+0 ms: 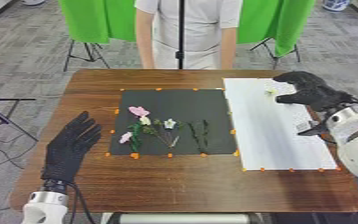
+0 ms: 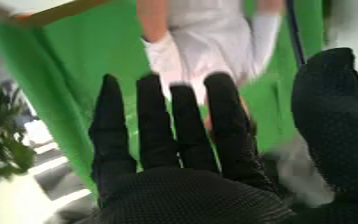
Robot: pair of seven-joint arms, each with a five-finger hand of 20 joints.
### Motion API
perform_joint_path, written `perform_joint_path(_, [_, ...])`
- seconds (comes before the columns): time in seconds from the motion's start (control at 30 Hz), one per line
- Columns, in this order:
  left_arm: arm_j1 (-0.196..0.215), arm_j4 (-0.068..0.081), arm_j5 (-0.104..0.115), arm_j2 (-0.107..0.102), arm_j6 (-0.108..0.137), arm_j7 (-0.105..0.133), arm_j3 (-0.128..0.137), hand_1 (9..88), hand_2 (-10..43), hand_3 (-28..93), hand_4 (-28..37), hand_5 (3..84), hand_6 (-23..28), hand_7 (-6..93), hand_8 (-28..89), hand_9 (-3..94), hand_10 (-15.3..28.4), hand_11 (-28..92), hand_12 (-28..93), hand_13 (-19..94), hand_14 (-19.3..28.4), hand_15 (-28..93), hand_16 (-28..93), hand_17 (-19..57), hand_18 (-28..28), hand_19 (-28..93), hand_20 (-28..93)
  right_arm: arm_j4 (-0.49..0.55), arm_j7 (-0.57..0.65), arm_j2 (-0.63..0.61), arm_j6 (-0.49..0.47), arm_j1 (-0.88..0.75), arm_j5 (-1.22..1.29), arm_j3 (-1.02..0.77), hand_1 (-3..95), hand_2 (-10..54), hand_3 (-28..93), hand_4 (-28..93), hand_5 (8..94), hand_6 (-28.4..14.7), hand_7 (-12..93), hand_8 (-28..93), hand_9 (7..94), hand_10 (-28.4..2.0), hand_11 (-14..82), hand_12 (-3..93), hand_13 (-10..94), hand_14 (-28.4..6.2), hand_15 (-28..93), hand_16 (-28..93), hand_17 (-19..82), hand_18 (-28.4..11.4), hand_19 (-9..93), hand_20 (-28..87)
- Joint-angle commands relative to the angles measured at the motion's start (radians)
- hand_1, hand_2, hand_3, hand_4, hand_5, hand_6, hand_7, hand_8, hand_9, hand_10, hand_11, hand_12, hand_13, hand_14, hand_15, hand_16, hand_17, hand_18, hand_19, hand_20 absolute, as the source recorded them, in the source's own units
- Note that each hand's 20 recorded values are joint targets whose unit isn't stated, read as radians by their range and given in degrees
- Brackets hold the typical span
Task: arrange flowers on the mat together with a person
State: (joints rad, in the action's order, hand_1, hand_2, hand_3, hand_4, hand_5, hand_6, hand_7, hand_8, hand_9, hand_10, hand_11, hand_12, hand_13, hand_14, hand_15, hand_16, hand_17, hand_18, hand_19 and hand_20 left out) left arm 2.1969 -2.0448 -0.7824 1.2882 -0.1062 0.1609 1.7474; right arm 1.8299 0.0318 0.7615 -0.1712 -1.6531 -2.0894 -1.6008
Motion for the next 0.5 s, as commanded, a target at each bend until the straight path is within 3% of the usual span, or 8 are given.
perform_joint_path(0.03, [0.01, -0.002, -0.017, 0.038, -0.009, -0.025, 0.014, 25.7, 3.0, 72, -25.8, 34.6, 3.3, 19.9, -10, 29.0, 12.5, 22, 17, 25, 14.5, 28, 1, -8.5, 22.1, 45, 11, -0.153, 0.173, -0.057, -0.056, 0.178, -0.325, 0.177, 25.5, -5.8, 85, -28, 28.1, -3.4, 23, -13, 24.7, -8.8, 7.9, 24.2, 24, -11.3, 23, 25, 7, -19.4, 49, 28])
perform_joint_path(0.1, [0.011, -0.001, -0.015, 0.032, -0.01, -0.022, 0.011, 25.7, 3.0, 72, -25.8, 34.5, 3.3, 19.9, -10, 29.0, 12.6, 22, 17, 25, 14.4, 28, 1, -8.6, 22.2, 45, 11, -0.191, 0.197, -0.052, -0.088, 0.214, -0.345, 0.207, 25.5, -5.8, 85, -27, 25.9, -3.3, 22, -12, 23.5, -7.6, 5.2, 24.4, 26, -11.7, 22, 26, 7, -19.4, 49, 28])
perform_joint_path(0.3, [0.004, 0.003, -0.011, 0.021, -0.007, -0.018, 0.004, 25.8, 3.1, 72, -25.9, 34.4, 3.3, 19.9, -10, 29.1, 12.6, 22, 17, 25, 14.5, 28, 1, -8.6, 22.2, 45, 11, -0.322, 0.214, -0.033, -0.061, 0.324, -0.372, 0.316, 25.7, -6.8, 85, -27, 22.5, -4.3, 19, -11, 21.0, -7.9, 3.1, 25.6, 29, -11.1, 24, 27, 8, -19.3, 51, 28])
perform_joint_path(0.4, [0.003, 0.005, -0.01, 0.015, -0.008, -0.018, 0.001, 25.8, 3.1, 72, -25.9, 34.2, 3.3, 19.8, -10, 29.0, 12.5, 22, 17, 25, 14.5, 28, 1, -8.5, 22.2, 45, 11, -0.365, 0.215, -0.025, -0.019, 0.351, -0.368, 0.352, 26.8, -8.0, 85, -28, 24.0, -4.1, 22, -12, 25.9, -8.0, 8.7, 23.0, 35, -10.2, 37, 20, 11, -19.5, 54, 29])
perform_joint_path(0.5, [0.0, 0.007, -0.008, 0.012, -0.007, -0.017, -0.002, 25.8, 3.1, 72, -25.8, 34.2, 3.2, 20.0, -10, 29.0, 12.5, 22, 17, 25, 14.4, 28, 1, -8.5, 22.2, 45, 10, -0.402, 0.193, -0.002, -0.042, 0.374, -0.401, 0.36, 27.4, -8.9, 85, -28, 26.2, -3.7, 25, -14, 32.2, -9.1, 17.4, 22.0, 40, -9.7, 50, 15, 12, -19.5, 56, 29])
